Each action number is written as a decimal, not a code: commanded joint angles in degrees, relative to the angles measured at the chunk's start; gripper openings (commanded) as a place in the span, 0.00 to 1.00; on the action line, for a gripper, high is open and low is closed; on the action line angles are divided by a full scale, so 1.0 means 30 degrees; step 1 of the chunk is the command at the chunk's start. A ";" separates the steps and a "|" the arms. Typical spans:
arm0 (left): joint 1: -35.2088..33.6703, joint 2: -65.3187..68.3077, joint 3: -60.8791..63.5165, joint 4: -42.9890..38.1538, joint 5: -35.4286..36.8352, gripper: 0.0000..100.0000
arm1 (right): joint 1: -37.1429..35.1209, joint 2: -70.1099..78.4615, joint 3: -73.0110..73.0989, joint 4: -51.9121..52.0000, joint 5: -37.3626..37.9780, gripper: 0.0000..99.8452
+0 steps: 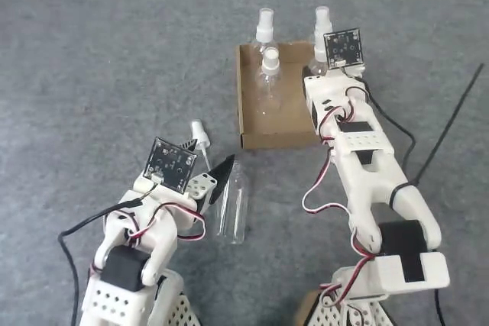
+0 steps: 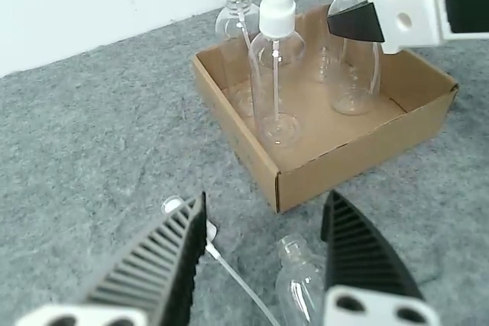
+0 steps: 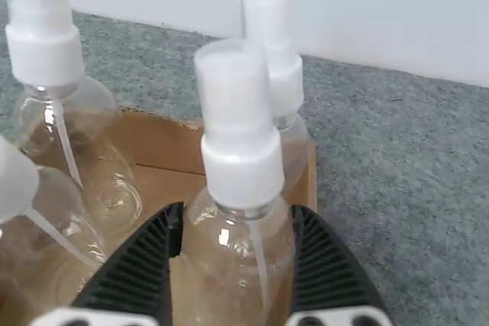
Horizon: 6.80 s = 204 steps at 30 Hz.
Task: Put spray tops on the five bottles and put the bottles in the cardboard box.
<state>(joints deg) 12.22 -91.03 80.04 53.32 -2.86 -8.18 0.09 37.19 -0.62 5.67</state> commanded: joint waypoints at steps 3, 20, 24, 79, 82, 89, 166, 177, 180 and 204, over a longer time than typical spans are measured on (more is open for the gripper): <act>-0.0029 -0.0352 -0.0190 -0.0440 -0.0176 0.22 | 0.0190 -0.0249 -0.1143 -0.0396 -0.0176 0.01; -0.0059 -0.0352 -0.0190 -0.0440 -0.0205 0.22 | 0.0190 -0.0190 -0.1143 -0.0396 -0.0117 0.01; -0.0059 -0.0352 -0.0190 -0.0440 -0.0205 0.22 | 0.0190 -0.0190 -0.1143 -0.0366 -0.0117 0.01; -0.0059 -0.0352 0.0044 -0.0586 -0.0205 0.22 | 0.0161 -0.0366 -0.1143 -0.0308 -0.0117 0.29; -0.0059 -0.0352 0.0044 -0.0586 -0.0205 0.22 | 0.0190 -0.0659 -0.1260 -0.0190 -0.0117 0.29; -0.0059 -0.0352 0.0073 -0.0586 -0.0205 0.22 | 0.0161 -0.4674 -0.1377 0.2242 -0.0117 0.29; -0.7238 1.8784 -1.4403 0.5656 0.0000 0.22 | -0.5758 -1.8095 -0.3018 3.1663 -0.0322 0.01; -0.4542 2.8337 -1.7802 0.0762 0.4278 0.22 | 0.8396 -1.4081 -0.3722 3.0755 0.9612 0.01; -0.4044 3.0359 -1.9297 0.0410 0.4864 0.22 | 1.1004 -1.1824 -0.3663 2.7531 0.9729 0.01; -0.4073 3.6835 -2.3604 0.1788 0.3575 0.01 | 1.2586 -0.2769 -0.1963 1.9736 0.9875 0.01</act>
<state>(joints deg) 0.09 23.60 11.38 56.04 10.24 28.84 -8.35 32.00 59.34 34.59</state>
